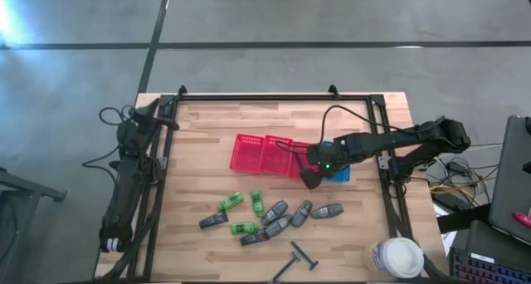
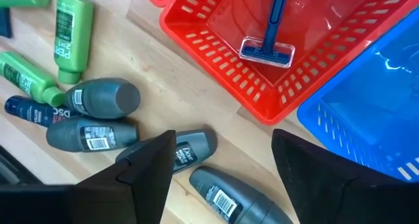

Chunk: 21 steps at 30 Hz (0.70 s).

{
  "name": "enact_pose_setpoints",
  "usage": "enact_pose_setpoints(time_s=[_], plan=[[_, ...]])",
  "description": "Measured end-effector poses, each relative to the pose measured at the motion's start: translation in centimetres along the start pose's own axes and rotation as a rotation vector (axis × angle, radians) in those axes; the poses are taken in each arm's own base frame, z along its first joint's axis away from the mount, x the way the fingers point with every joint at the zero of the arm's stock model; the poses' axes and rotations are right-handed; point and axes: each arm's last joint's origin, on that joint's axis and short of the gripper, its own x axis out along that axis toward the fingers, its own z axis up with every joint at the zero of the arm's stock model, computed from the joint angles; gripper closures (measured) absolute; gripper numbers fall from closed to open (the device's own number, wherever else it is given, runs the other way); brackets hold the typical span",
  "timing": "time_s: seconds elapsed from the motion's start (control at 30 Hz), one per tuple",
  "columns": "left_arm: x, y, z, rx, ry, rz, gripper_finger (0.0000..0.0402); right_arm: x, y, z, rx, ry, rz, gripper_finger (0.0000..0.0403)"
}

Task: Pick & Place Travel size toiletries
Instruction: Put the green shampoo in the left red bin

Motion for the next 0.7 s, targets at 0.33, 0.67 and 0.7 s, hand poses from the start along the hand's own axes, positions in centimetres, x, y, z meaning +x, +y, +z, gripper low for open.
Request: enact_pose_setpoints(time_s=[0.33,0.67,0.7], plan=[[-0.4,-0.1,3.4,-0.659,-0.286,-0.039,0.0104,0.0,-0.1,0.0,-0.011,0.003,-0.005,0.0174],[2.6,-2.3,10.4,-0.398,0.231,-0.226,0.0104,0.0,-0.1,0.0,-0.027,0.014,0.0,0.0149],[2.8,-2.7,10.1,-0.346,0.354,-0.21,0.0104,0.0,-0.1,0.0,-0.027,0.013,0.0,0.0146]])
